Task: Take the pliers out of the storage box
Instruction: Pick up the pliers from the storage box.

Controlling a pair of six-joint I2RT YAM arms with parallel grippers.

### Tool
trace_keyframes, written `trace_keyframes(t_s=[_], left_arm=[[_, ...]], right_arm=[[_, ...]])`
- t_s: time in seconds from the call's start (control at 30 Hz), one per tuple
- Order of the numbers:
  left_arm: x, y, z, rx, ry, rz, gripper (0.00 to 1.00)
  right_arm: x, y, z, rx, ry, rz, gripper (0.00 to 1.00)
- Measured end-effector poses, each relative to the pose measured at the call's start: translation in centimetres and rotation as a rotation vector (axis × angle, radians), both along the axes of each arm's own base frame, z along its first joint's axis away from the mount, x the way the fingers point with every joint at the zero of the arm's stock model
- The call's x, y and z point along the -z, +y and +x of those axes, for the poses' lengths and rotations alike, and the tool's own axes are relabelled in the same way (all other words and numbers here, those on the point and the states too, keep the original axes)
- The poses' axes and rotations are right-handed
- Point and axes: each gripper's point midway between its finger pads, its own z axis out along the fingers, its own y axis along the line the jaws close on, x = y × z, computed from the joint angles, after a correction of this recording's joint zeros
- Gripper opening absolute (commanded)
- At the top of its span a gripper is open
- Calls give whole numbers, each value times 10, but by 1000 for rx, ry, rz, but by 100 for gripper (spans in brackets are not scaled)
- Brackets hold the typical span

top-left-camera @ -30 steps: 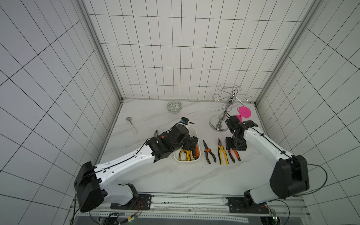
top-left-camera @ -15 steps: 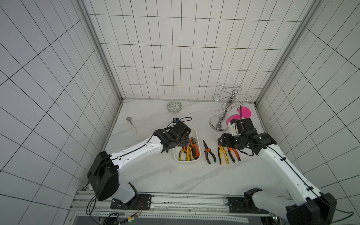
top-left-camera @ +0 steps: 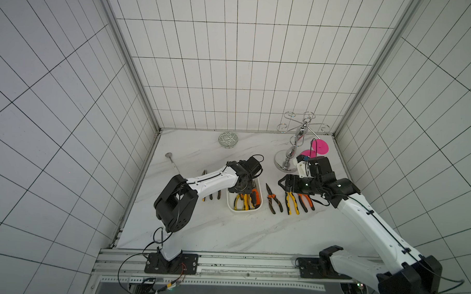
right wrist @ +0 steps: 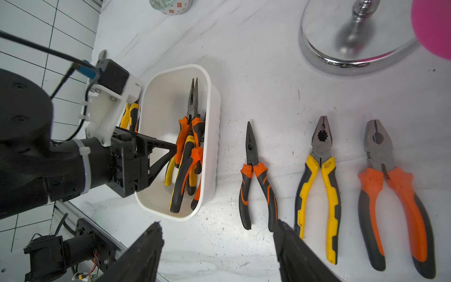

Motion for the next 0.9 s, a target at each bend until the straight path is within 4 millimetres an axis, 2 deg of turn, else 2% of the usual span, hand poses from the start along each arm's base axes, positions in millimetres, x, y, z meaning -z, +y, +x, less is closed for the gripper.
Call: trace_keyframes(t_s=[0.13, 0.23, 0.3, 0.33, 0.53, 0.63, 0.7, 0.8, 0.9], left_arm=[[14, 0, -2, 7, 35, 17, 38], [19, 0, -3, 12, 49, 21, 35], [20, 0, -3, 13, 50, 19, 23], [20, 0, -2, 17, 50, 19, 21], [35, 4, -1, 8, 73, 44, 25], [36, 5, 0, 8, 72, 46, 23], [35, 4, 1, 11, 71, 45, 19], [35, 1, 2, 24, 65, 37, 1], [34, 0, 2, 28, 60, 36, 0]], right_arm=[[-3, 0, 1, -2, -13, 4, 74], [-3, 0, 1, -3, -15, 4, 74], [-3, 1, 1, -3, -17, 5, 74], [-3, 1, 2, -3, -18, 5, 74], [-1, 1, 2, -5, -13, 1, 74], [1, 1, 3, -6, -8, -2, 74], [1, 1, 3, -5, -6, -3, 74], [1, 1, 3, -6, -7, -3, 74], [1, 1, 3, -6, -7, -3, 74]])
